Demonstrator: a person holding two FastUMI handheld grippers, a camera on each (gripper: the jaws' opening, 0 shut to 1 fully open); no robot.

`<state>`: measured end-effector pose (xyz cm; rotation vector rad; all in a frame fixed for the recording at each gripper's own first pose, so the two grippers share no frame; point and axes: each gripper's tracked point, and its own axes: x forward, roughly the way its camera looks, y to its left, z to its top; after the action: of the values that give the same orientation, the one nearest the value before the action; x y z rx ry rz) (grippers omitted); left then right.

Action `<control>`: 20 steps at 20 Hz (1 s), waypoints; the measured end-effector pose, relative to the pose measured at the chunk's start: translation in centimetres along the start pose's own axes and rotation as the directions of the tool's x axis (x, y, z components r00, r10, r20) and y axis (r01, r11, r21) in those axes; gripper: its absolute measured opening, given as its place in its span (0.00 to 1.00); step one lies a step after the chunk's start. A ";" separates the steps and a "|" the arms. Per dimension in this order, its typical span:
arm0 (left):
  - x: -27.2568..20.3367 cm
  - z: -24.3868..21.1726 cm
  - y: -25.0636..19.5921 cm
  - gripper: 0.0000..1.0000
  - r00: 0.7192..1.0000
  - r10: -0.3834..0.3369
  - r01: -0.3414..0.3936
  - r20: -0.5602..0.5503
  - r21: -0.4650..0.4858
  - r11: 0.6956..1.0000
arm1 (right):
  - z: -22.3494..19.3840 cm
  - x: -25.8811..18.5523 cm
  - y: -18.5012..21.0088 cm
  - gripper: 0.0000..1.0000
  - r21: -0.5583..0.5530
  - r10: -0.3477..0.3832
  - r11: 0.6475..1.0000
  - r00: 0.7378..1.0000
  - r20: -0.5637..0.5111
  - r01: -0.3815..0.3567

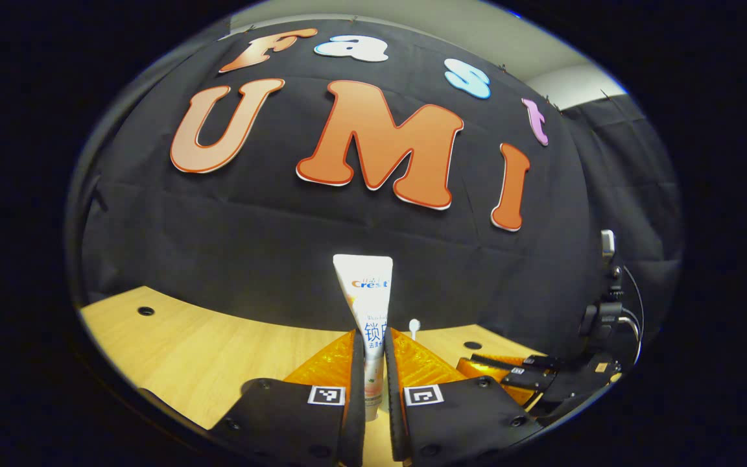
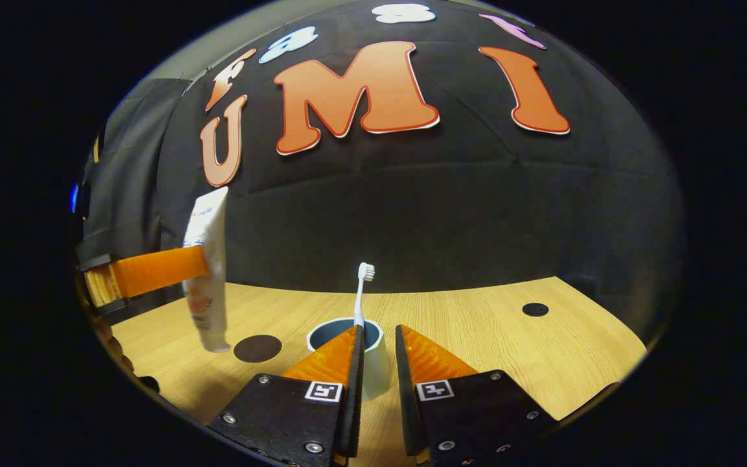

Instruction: Put the toothbrush and toothpaste on the desktop into the cup, then pick up the cup and place it on the coaster on the desktop.

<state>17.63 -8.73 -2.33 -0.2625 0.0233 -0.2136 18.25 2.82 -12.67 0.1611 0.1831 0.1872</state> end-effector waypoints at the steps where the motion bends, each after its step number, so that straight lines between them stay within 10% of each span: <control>1: 0.6 0.2 -0.4 0.19 1.000 -0.007 0.007 0.017 -0.017 1.000 | 0.2 -0.8 -0.4 0.29 -0.002 -0.004 1.000 1.000 0.009 0.004; 20: 8.7 -2.0 -6.3 0.19 0.975 -0.174 0.184 0.137 -0.065 0.981 | -3.5 -5.6 -0.1 0.71 -0.011 0.049 0.999 0.999 0.009 -0.049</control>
<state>24.75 -17.00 -2.61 -0.3562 -0.1225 -0.3750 12.19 2.09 -15.13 0.1562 0.1694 0.2360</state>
